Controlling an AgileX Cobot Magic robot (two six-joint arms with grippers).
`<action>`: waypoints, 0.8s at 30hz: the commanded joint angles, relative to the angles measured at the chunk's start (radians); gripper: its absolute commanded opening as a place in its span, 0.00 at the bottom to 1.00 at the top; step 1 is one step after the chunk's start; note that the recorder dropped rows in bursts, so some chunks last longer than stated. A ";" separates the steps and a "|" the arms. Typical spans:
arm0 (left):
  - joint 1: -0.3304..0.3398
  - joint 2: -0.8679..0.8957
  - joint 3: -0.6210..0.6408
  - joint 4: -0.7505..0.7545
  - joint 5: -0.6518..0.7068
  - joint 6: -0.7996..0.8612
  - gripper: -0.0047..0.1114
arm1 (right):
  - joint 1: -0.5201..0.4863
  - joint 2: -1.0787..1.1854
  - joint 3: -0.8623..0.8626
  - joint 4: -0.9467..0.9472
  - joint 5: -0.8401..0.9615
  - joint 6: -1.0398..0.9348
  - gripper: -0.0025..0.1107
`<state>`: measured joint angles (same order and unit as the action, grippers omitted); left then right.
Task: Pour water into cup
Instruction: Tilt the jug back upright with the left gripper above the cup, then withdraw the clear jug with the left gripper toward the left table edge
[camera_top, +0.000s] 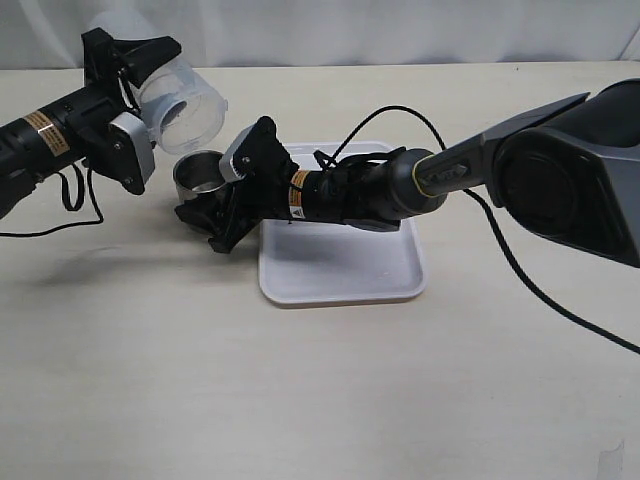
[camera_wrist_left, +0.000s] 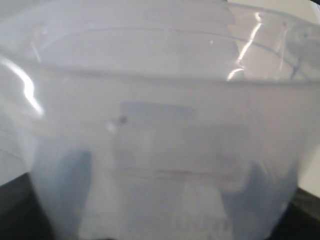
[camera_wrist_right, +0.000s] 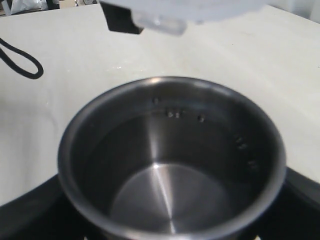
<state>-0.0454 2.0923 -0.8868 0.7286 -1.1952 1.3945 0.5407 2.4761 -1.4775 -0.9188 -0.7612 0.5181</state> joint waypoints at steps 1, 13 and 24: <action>-0.002 -0.007 -0.005 -0.007 -0.026 -0.017 0.04 | -0.006 0.004 0.004 -0.014 0.050 0.002 0.06; -0.002 -0.007 -0.005 -0.007 -0.011 -0.211 0.04 | -0.006 0.004 0.004 -0.014 0.050 0.002 0.06; -0.002 -0.007 -0.005 -0.041 -0.026 -0.872 0.04 | -0.006 0.004 0.004 -0.014 0.050 0.002 0.06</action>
<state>-0.0454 2.0923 -0.8868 0.7245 -1.1907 0.7093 0.5407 2.4761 -1.4775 -0.9188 -0.7612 0.5181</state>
